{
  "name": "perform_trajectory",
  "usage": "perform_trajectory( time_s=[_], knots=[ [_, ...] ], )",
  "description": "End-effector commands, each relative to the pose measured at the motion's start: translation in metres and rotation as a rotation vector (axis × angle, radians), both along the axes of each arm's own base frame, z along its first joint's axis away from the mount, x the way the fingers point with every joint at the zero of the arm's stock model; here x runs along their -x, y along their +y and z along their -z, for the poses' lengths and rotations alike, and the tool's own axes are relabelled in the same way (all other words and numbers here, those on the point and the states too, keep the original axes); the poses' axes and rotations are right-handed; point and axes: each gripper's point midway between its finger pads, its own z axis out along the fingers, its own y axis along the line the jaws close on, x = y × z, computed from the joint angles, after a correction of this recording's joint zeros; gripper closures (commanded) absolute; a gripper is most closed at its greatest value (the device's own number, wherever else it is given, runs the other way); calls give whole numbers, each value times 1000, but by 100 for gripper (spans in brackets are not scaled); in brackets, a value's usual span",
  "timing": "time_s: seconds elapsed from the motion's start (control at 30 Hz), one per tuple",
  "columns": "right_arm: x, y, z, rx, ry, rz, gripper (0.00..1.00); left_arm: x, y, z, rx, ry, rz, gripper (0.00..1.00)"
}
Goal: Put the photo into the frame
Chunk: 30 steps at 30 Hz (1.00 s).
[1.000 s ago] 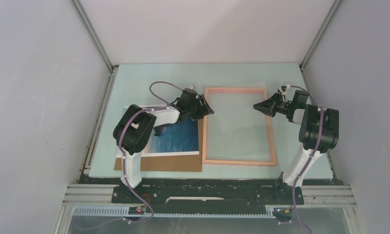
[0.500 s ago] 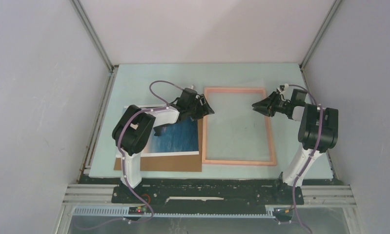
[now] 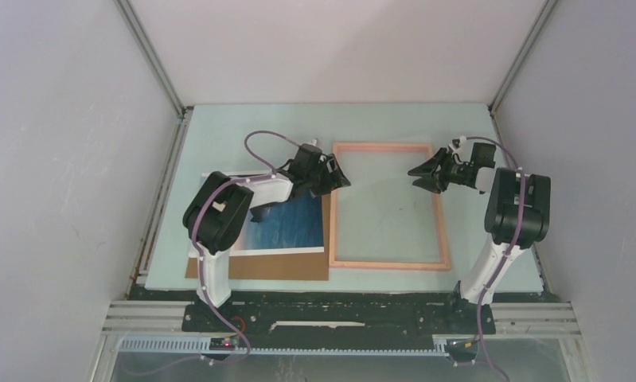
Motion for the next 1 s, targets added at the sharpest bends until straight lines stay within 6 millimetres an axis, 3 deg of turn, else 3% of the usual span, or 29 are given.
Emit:
perform_trajectory(
  time_s=[0.0,0.27,0.4,0.6,0.67,0.8,0.97],
  knots=[
    [0,3,-15,52,-43,-23,37,7,-9,-28,-12,-72,54,23],
    [-1,6,-17,53,-48,-30,36,7,19,-38,-291,-126,41,15],
    [-1,5,-17,57,-47,-32,37,10,30,-41,-375,-105,39,20],
    [-1,5,-14,58,-44,-34,37,10,22,-39,-414,-64,85,39],
    [-1,6,-15,57,-45,-35,38,9,17,-36,-433,-49,99,39],
    [-1,6,-17,55,-51,-36,38,11,13,-27,-511,-14,119,28],
    [-1,7,-17,49,-52,-40,39,10,15,-14,-549,12,114,39]
  ],
)
